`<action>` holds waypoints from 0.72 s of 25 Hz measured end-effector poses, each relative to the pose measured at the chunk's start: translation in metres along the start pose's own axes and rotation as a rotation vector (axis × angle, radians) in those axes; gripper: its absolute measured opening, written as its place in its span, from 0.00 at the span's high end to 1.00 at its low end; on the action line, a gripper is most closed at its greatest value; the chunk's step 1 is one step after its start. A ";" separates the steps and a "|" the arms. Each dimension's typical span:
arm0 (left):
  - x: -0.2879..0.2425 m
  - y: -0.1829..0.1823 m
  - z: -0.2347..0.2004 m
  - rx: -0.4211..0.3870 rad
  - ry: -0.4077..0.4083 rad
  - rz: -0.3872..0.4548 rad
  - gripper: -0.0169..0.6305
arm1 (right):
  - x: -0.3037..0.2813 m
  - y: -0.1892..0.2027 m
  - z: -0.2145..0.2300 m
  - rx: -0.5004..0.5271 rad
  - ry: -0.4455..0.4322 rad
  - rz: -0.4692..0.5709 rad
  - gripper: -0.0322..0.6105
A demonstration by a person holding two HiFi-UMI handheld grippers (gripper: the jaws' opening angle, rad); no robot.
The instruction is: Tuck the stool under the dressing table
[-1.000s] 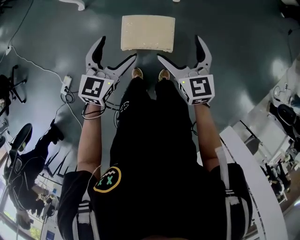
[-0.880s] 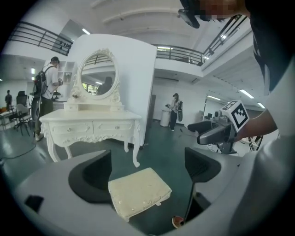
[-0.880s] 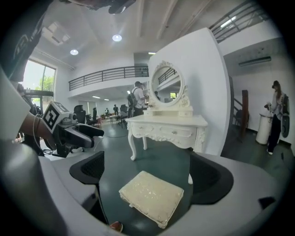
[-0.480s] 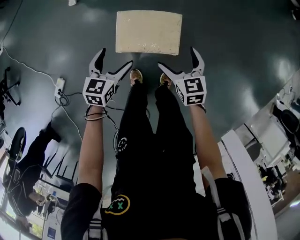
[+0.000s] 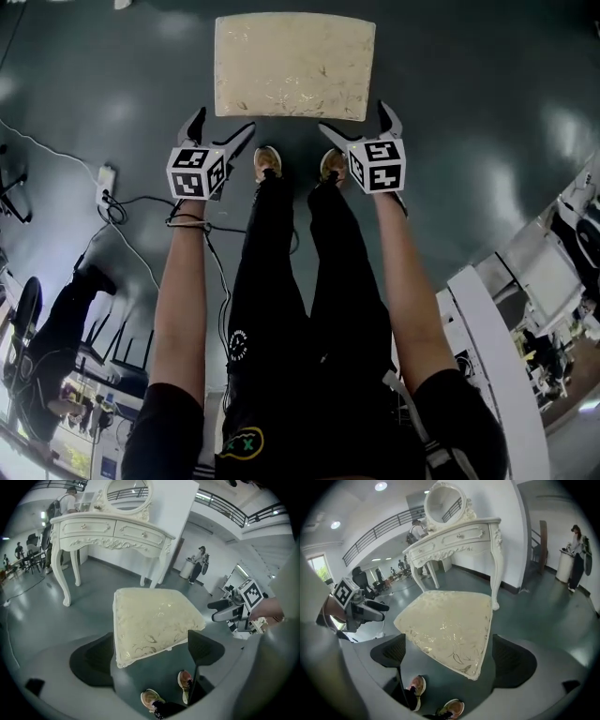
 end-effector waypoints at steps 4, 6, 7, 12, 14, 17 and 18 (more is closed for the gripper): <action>-0.031 0.010 -0.013 0.040 -0.010 -0.061 0.22 | -0.029 0.011 0.017 -0.074 0.008 -0.044 0.04; -0.044 0.012 -0.020 0.077 -0.022 -0.088 0.22 | -0.038 0.014 0.024 -0.104 0.012 -0.067 0.04; -0.050 0.013 -0.023 0.100 -0.027 -0.098 0.22 | -0.042 0.015 0.026 -0.119 0.013 -0.076 0.04; -0.065 0.008 -0.028 0.130 0.003 -0.155 0.22 | -0.057 0.012 0.030 -0.163 -0.009 -0.105 0.04; -0.066 0.008 -0.029 0.132 0.022 -0.175 0.22 | -0.060 0.012 0.029 -0.169 -0.024 -0.118 0.06; -0.067 0.007 -0.029 0.131 0.028 -0.180 0.22 | -0.061 0.012 0.029 -0.169 -0.025 -0.129 0.07; -0.067 0.007 -0.029 0.130 0.027 -0.177 0.22 | -0.061 0.011 0.028 -0.168 -0.023 -0.134 0.07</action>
Point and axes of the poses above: the fingertips, and each gripper's own axes: x backward along the fingers, z to its right, y out of its underside, the point moved 4 cm from there along x, backward along the fingers, and after that the axes turned 3 degrees about -z, right-handed, at the moved point
